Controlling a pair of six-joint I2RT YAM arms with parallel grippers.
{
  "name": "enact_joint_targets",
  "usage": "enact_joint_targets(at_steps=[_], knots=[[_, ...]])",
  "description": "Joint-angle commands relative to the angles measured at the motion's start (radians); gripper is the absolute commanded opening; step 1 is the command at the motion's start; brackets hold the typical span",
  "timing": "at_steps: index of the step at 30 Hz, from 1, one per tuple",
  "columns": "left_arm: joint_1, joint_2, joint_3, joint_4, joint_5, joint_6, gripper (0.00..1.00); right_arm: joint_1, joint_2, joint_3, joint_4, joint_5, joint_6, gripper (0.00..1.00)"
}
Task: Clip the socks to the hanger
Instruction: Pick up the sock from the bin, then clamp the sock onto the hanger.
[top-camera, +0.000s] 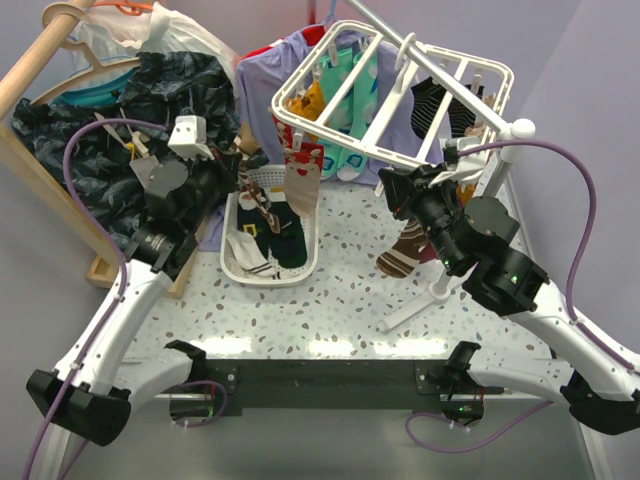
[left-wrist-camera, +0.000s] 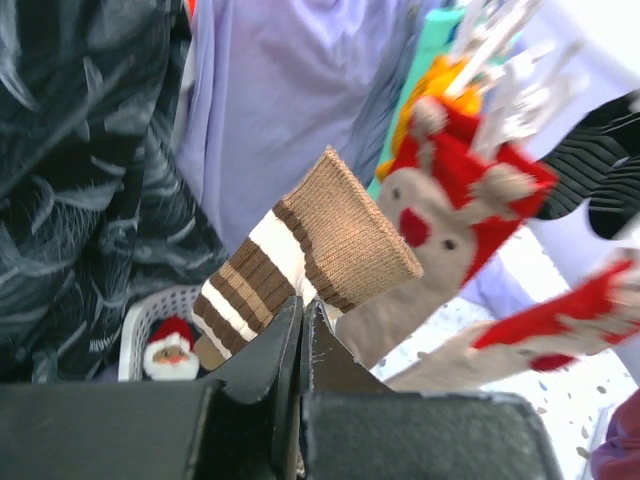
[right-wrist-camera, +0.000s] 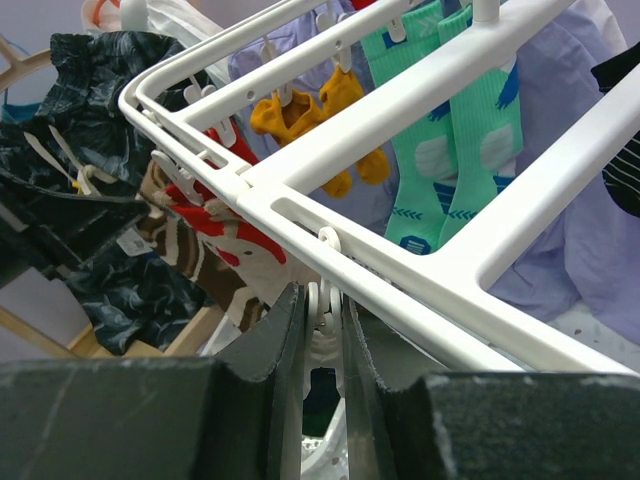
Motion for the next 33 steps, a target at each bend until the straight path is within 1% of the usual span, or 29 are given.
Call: enact_joint_targets(at_steps=[1,2,3,5,6,8,9,11,12,13,15,16,17,18,19,20,21,22,24,26,28,30,33], knots=[[0.007,-0.075,0.022,0.052,0.084,0.031,0.00,-0.002,-0.011,0.035,0.003,-0.017,-0.011,0.06],[0.007,-0.099,0.019,0.058,0.103,0.030,0.00,-0.002,-0.011,0.038,0.001,-0.019,-0.011,0.06],[0.007,-0.113,0.004,0.077,0.157,0.021,0.00,-0.002,-0.011,0.040,0.003,-0.020,-0.012,0.06],[0.007,-0.162,-0.024,0.129,0.222,0.012,0.00,-0.002,-0.011,0.046,0.003,-0.020,-0.012,0.06],[0.007,-0.179,-0.053,0.158,0.291,-0.002,0.00,-0.002,-0.011,0.049,0.003,-0.022,-0.011,0.06],[0.004,-0.219,-0.084,0.192,0.377,-0.031,0.00,-0.002,-0.009,0.054,0.003,-0.023,-0.011,0.06],[0.004,-0.230,-0.120,0.233,0.470,-0.076,0.00,-0.002,-0.009,0.055,0.001,-0.023,-0.011,0.06],[-0.017,-0.259,-0.168,0.285,0.541,-0.124,0.00,-0.002,-0.006,0.058,-0.002,-0.025,-0.009,0.06],[-0.034,-0.267,-0.215,0.337,0.578,-0.152,0.00,-0.002,-0.003,0.058,-0.002,-0.027,-0.005,0.06],[-0.087,-0.275,-0.234,0.354,0.583,-0.152,0.00,-0.002,-0.001,0.061,0.000,-0.028,-0.005,0.06],[-0.167,-0.270,-0.245,0.341,0.549,-0.099,0.00,-0.002,0.003,0.064,-0.002,-0.030,0.005,0.06],[-0.250,-0.261,-0.243,0.338,0.537,-0.082,0.00,-0.002,0.005,0.066,-0.002,-0.030,0.008,0.06],[-0.287,-0.243,-0.243,0.342,0.520,-0.071,0.00,-0.002,0.006,0.067,-0.002,-0.033,0.009,0.06],[-0.324,-0.232,-0.248,0.360,0.476,-0.050,0.00,-0.002,0.008,0.067,-0.003,-0.034,0.014,0.06],[-0.397,-0.223,-0.249,0.371,0.444,-0.039,0.00,-0.002,0.009,0.069,-0.005,-0.033,0.015,0.06],[-0.430,-0.200,-0.251,0.382,0.405,-0.028,0.00,-0.002,0.008,0.070,-0.003,-0.033,0.020,0.06],[-0.459,-0.187,-0.254,0.412,0.334,-0.010,0.00,-0.002,0.008,0.072,-0.005,-0.034,0.026,0.06],[-0.508,-0.161,-0.257,0.431,0.296,-0.005,0.00,-0.002,0.008,0.072,-0.005,-0.034,0.029,0.06],[-0.545,-0.135,-0.263,0.489,0.206,-0.009,0.00,-0.002,0.006,0.072,-0.005,-0.036,0.035,0.06],[-0.553,-0.101,-0.268,0.549,0.163,-0.023,0.00,-0.003,0.006,0.074,-0.008,-0.034,0.035,0.06],[-0.559,-0.072,-0.265,0.569,0.092,-0.045,0.00,-0.002,0.000,0.074,-0.010,-0.031,0.037,0.06],[-0.567,-0.054,-0.263,0.595,0.049,-0.071,0.00,-0.002,-0.007,0.071,-0.008,-0.025,0.038,0.06],[-0.588,-0.019,-0.271,0.637,0.038,-0.089,0.00,-0.002,-0.012,0.064,-0.002,-0.016,0.045,0.06]])
